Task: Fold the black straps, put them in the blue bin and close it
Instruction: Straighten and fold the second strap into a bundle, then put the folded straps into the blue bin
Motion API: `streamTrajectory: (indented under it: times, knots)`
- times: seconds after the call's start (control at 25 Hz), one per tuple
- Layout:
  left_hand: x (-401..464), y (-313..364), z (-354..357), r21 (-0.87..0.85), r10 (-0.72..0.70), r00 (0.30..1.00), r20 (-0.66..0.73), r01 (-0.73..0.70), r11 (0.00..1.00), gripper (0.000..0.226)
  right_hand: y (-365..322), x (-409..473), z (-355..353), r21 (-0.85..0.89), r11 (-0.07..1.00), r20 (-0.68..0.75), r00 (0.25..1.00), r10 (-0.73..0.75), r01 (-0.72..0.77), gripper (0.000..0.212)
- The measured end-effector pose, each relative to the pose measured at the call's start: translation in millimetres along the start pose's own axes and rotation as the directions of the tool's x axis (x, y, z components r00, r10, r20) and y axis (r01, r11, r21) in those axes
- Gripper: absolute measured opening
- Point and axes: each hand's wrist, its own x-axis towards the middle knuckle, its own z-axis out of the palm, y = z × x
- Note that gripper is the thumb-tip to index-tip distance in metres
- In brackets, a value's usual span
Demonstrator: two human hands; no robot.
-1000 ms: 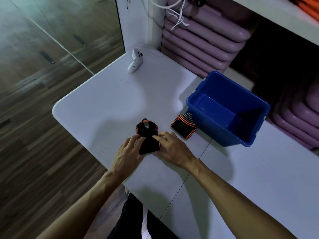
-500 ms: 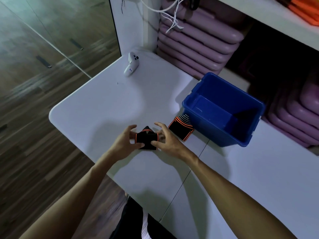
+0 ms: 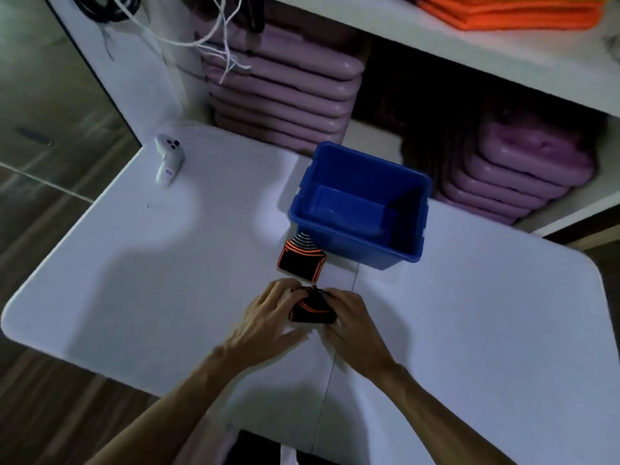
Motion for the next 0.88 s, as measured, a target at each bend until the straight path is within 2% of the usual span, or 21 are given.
streamTrajectory:
  times: [0.08,0.16,0.24,0.36,0.44,0.56,0.72,0.88]
  knots:
    - [23.1,-3.8,-19.7,-0.01,0.047,0.996,-0.07,-0.048,0.999,0.046,-0.7,-2.1,-15.2,-0.038,0.999,-0.099,0.995,0.011,-0.014,0.046]
    - [61.8,-11.1,-41.6,-0.012,0.007,0.979,-0.203,-0.009,1.0,0.04,-5.9,0.2,-33.8,-0.049,0.998,-0.186,0.982,0.018,-0.027,0.048]
    - [107.8,-16.7,-59.5,-0.019,-0.054,0.965,-0.258,0.051,0.999,0.04,-14.7,7.4,-53.4,-0.066,0.998,-0.285,0.958,-0.01,-0.009,0.046]
    - [162.9,-29.2,-61.5,0.026,-0.093,0.977,-0.192,0.099,0.995,0.053,-26.4,34.1,-79.4,-0.083,0.996,-0.436,0.898,-0.056,0.021,0.042]
    - [180.1,-36.0,-51.9,0.003,-0.112,0.985,-0.131,0.113,0.994,0.065,-27.7,64.7,-93.5,-0.079,0.997,-0.484,0.875,-0.017,-0.024,0.042]
    - [182.6,-40.9,-40.6,-0.082,-0.098,0.989,-0.112,0.089,0.993,0.063,-17.2,121.0,-105.1,-0.079,0.987,-0.426,0.9,0.095,-0.141,0.042]
    - [180.9,-45.8,-40.6,-0.131,-0.086,0.988,-0.129,0.069,0.989,0.052,6.1,188.7,-91.1,-0.221,0.955,-0.17,0.973,0.159,-0.195,0.046]
    - [180.9,-50.1,-38.6,-0.139,-0.079,0.987,-0.14,0.06,0.988,0.053,26.1,227.7,-69.3,-0.321,0.918,-0.052,0.972,0.228,-0.232,0.059]
